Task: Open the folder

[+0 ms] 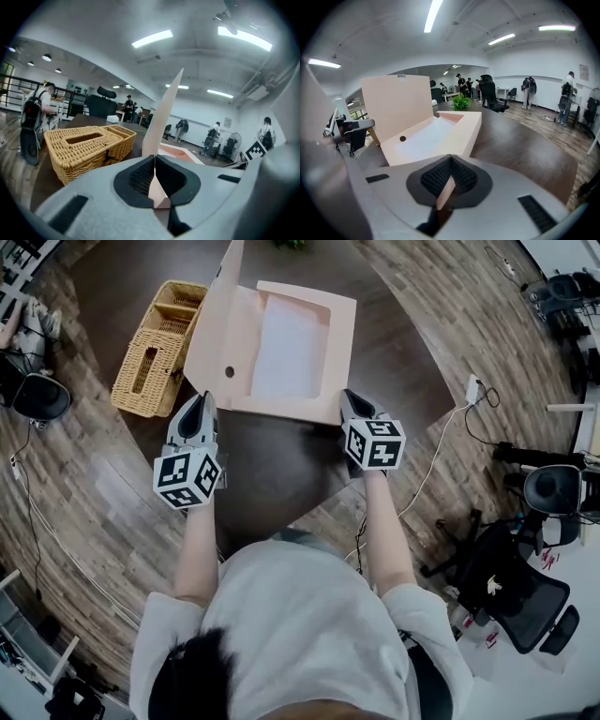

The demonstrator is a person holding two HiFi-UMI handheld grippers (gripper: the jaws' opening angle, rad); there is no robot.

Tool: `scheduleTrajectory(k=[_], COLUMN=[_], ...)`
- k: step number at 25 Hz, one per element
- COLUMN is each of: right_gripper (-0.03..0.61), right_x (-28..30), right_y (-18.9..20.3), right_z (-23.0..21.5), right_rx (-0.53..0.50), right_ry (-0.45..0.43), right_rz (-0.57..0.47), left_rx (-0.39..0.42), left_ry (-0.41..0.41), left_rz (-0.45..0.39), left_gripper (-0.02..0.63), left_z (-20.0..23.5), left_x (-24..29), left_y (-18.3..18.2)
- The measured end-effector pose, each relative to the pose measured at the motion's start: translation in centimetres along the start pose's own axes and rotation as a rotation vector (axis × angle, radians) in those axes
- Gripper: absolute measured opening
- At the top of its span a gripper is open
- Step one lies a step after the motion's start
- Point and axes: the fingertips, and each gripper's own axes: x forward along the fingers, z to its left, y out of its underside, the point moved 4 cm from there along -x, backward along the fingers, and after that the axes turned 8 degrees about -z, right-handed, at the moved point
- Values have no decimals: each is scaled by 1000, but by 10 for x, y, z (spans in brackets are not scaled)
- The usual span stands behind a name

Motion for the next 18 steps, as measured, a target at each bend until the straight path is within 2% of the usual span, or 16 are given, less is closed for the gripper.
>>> scheduleTrajectory(k=[3, 9, 13, 18], right_gripper=[12, 12, 12, 12], right_x=[0, 0, 1, -17], right_y=[0, 0, -1, -7], right_z=[0, 3, 3, 8], right_rx=[-5, 7, 11, 65], right_ry=[2, 10, 2, -20], right_rz=[2, -2, -6, -86], left_rx=[-76, -127, -140, -96], left_ry=[-63, -140, -117, -37], left_rz=[3, 45, 50, 55], left_gripper=[11, 9, 9, 12], left_z=[20, 48, 46, 24], left_x=[-3, -7, -6, -3], left_y=[5, 15, 13, 6])
